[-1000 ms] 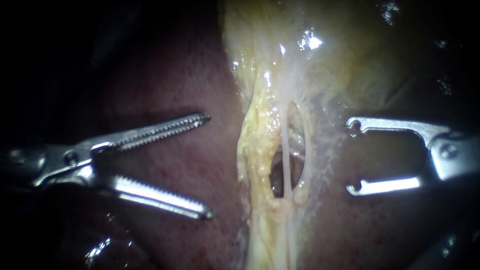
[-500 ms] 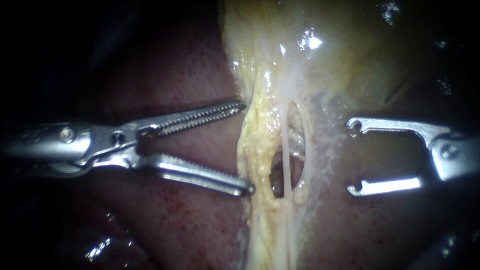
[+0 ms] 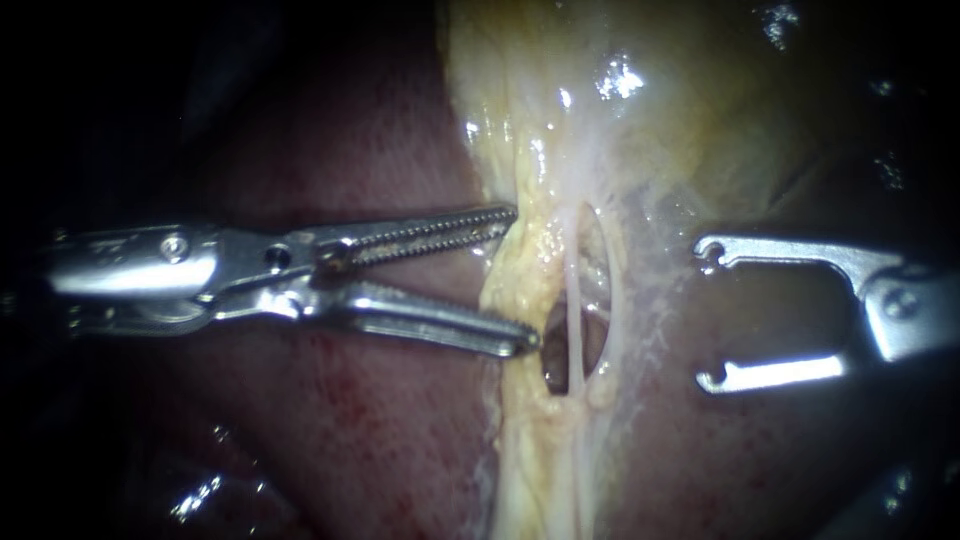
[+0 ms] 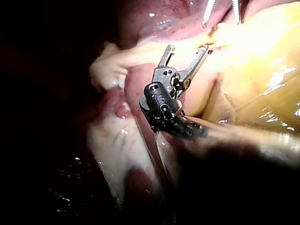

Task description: Grabbing gallbladder

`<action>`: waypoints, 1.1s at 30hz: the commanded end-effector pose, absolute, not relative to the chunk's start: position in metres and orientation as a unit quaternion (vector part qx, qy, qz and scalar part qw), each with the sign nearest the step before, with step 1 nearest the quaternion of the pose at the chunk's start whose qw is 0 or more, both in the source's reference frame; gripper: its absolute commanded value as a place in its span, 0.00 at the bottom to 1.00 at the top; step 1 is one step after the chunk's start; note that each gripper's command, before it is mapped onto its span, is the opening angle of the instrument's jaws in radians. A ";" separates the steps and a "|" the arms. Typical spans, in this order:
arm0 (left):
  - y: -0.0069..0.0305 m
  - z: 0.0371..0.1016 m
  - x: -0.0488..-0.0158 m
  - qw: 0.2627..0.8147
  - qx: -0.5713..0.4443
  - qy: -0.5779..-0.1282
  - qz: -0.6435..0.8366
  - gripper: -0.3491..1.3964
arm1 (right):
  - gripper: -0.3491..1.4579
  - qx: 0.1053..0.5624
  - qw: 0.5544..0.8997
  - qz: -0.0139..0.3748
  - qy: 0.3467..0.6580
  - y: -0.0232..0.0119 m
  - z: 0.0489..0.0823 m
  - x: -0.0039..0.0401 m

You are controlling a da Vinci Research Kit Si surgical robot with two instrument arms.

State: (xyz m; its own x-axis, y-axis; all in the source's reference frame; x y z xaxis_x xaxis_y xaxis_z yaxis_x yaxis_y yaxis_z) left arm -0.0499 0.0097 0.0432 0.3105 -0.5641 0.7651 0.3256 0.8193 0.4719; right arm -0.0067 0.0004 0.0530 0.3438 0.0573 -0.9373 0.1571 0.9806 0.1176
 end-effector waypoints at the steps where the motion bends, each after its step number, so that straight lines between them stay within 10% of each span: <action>1: 0.0098 0.0433 -0.0498 0.801 0.117 -0.516 -0.280 0.32 | 0.52 0.094 0.814 -0.031 0.572 0.0004 0.0530 -0.0067; 7: 0.0103 0.0441 -0.0495 0.801 0.126 -0.509 -0.288 0.00 | 0.52 0.094 0.814 -0.031 0.572 0.0004 0.0530 -0.0067; 33: 0.0103 0.0443 -0.0486 0.802 0.132 -0.501 -0.298 0.00 | 0.52 0.095 0.814 -0.028 0.572 0.0004 0.0530 -0.0067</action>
State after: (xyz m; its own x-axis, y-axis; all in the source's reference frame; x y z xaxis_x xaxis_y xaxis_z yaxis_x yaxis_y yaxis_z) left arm -0.0486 0.0103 0.0443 0.3199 -0.6101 0.7249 0.3451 0.7875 0.5106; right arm -0.0067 0.0004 0.0530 0.3449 0.0628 -0.9365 0.1551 0.9802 0.1229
